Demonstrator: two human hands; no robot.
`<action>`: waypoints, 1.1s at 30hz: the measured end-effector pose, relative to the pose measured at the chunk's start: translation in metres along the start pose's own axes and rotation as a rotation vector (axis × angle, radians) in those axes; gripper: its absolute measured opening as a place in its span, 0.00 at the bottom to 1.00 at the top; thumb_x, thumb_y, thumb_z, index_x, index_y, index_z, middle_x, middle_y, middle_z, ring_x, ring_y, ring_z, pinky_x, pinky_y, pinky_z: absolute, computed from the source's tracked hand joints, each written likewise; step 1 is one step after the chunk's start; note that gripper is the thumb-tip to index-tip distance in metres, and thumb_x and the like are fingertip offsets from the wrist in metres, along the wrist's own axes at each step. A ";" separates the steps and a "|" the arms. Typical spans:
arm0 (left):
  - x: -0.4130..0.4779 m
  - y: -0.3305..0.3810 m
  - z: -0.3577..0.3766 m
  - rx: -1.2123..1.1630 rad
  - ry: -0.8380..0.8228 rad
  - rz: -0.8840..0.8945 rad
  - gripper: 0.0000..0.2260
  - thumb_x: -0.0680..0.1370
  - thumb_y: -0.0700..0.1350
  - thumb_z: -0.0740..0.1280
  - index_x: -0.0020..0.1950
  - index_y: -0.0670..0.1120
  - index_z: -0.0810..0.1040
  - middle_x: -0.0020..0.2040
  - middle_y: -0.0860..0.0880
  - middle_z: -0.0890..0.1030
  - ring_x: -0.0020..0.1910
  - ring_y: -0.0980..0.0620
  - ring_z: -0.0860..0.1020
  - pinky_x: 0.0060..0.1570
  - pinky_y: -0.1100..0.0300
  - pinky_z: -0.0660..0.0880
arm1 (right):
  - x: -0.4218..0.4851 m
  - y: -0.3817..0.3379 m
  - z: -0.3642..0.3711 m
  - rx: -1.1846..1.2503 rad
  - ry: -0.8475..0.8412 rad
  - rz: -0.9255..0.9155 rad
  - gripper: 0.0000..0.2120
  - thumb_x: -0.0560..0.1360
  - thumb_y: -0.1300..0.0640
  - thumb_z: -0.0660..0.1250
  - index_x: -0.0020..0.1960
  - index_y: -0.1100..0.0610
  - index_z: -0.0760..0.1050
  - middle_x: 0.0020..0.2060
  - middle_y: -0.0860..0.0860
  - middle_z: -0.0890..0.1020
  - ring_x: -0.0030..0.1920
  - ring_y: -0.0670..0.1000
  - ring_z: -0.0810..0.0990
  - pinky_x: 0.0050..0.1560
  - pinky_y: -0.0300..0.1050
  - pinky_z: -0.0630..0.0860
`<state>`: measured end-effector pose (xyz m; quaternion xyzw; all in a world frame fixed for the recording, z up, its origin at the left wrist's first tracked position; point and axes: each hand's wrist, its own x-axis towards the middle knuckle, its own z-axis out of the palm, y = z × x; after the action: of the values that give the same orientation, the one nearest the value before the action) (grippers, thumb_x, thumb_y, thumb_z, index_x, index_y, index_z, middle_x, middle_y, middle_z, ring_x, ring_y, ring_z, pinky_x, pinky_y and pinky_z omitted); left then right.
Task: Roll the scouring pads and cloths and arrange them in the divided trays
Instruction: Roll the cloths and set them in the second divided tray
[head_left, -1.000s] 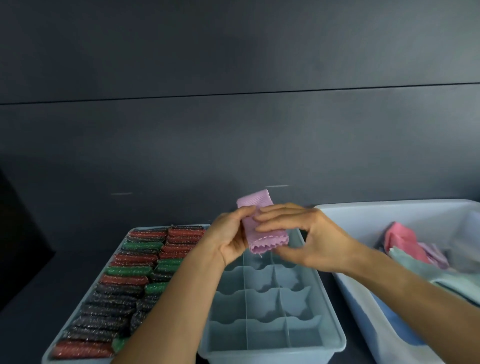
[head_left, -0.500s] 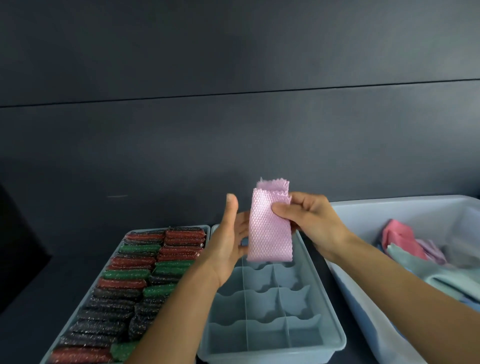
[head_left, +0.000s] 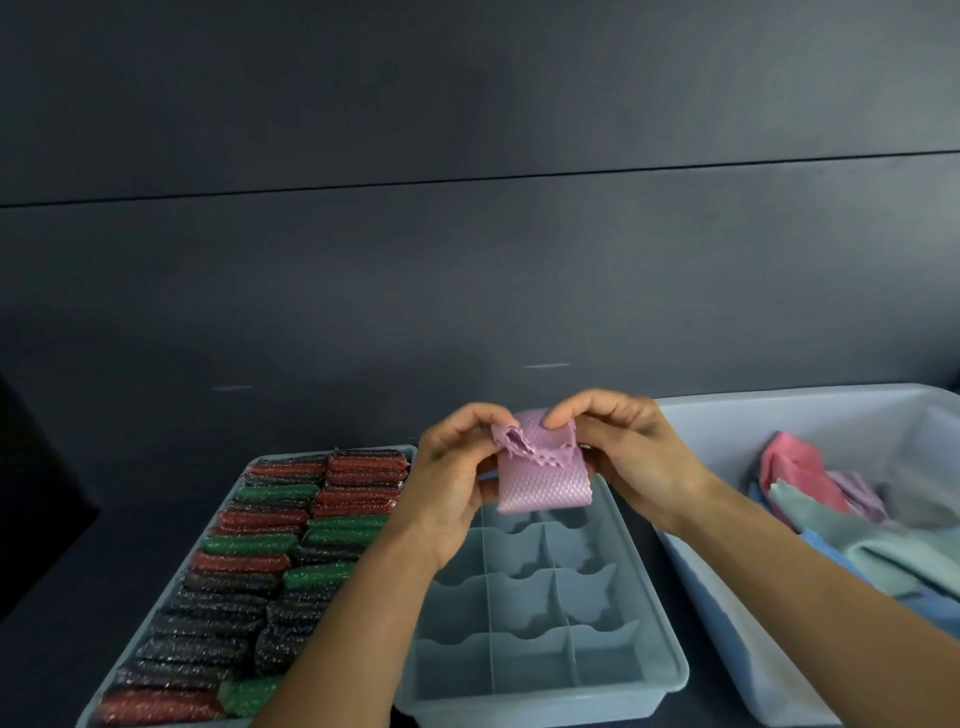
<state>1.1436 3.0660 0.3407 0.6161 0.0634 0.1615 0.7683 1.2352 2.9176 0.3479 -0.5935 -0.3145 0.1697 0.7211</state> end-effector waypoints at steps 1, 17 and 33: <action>0.000 0.002 0.001 -0.027 0.000 -0.020 0.12 0.80 0.38 0.61 0.41 0.50 0.80 0.42 0.50 0.82 0.37 0.54 0.79 0.30 0.60 0.75 | 0.000 0.000 0.000 -0.048 0.009 -0.021 0.15 0.74 0.68 0.65 0.36 0.53 0.83 0.39 0.63 0.78 0.40 0.59 0.71 0.43 0.55 0.66; 0.004 -0.003 -0.013 0.308 -0.029 0.101 0.07 0.77 0.41 0.70 0.55 0.46 0.82 0.40 0.46 0.85 0.33 0.48 0.83 0.30 0.59 0.80 | 0.002 0.005 0.000 -0.126 -0.097 0.177 0.11 0.75 0.56 0.69 0.56 0.55 0.80 0.39 0.56 0.83 0.34 0.52 0.79 0.35 0.43 0.75; 0.064 0.005 -0.017 0.270 -0.209 -0.111 0.12 0.76 0.34 0.69 0.58 0.44 0.79 0.45 0.45 0.83 0.41 0.48 0.82 0.42 0.59 0.81 | 0.048 -0.006 -0.025 -0.377 -0.101 0.110 0.10 0.73 0.66 0.65 0.42 0.55 0.82 0.36 0.50 0.81 0.37 0.48 0.75 0.39 0.42 0.71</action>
<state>1.1976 3.1037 0.3481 0.7228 0.0382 0.0438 0.6887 1.2865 2.9270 0.3633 -0.7251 -0.3437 0.1764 0.5701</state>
